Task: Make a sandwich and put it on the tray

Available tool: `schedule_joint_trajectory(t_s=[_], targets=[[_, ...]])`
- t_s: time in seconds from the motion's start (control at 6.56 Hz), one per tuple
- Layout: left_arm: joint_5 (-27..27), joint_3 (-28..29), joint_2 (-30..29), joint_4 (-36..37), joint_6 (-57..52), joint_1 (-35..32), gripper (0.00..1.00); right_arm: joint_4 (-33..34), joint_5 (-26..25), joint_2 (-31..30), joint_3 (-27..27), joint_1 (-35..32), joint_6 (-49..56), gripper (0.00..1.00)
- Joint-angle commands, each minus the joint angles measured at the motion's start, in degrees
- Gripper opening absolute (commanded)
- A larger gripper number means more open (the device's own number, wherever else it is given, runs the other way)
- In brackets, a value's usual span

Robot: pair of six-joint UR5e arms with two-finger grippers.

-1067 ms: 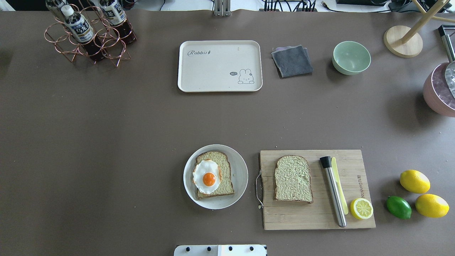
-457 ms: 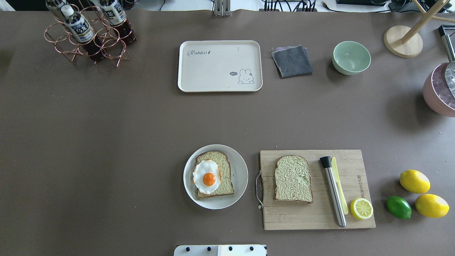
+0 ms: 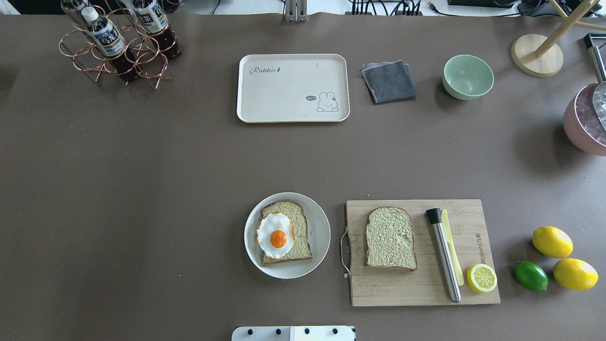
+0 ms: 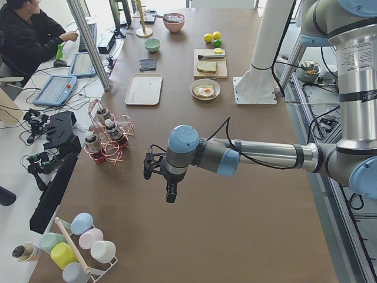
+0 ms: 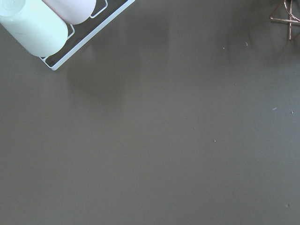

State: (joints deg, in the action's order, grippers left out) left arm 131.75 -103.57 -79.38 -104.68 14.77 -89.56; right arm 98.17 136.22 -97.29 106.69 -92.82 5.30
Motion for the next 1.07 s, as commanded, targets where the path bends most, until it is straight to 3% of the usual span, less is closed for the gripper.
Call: schedule_joint_trajectory(t_s=[0.0,0.91], targets=[[0.00,-0.06,0.10,0.00,-0.18,0.00,0.98,0.00,0.01,-0.17,0.01,0.00,0.06,1.00],[0.00,-0.06,0.10,-0.96,-0.53,0.00,0.98,0.00,0.10,-0.88,0.44,-0.17,-0.02,1.00]])
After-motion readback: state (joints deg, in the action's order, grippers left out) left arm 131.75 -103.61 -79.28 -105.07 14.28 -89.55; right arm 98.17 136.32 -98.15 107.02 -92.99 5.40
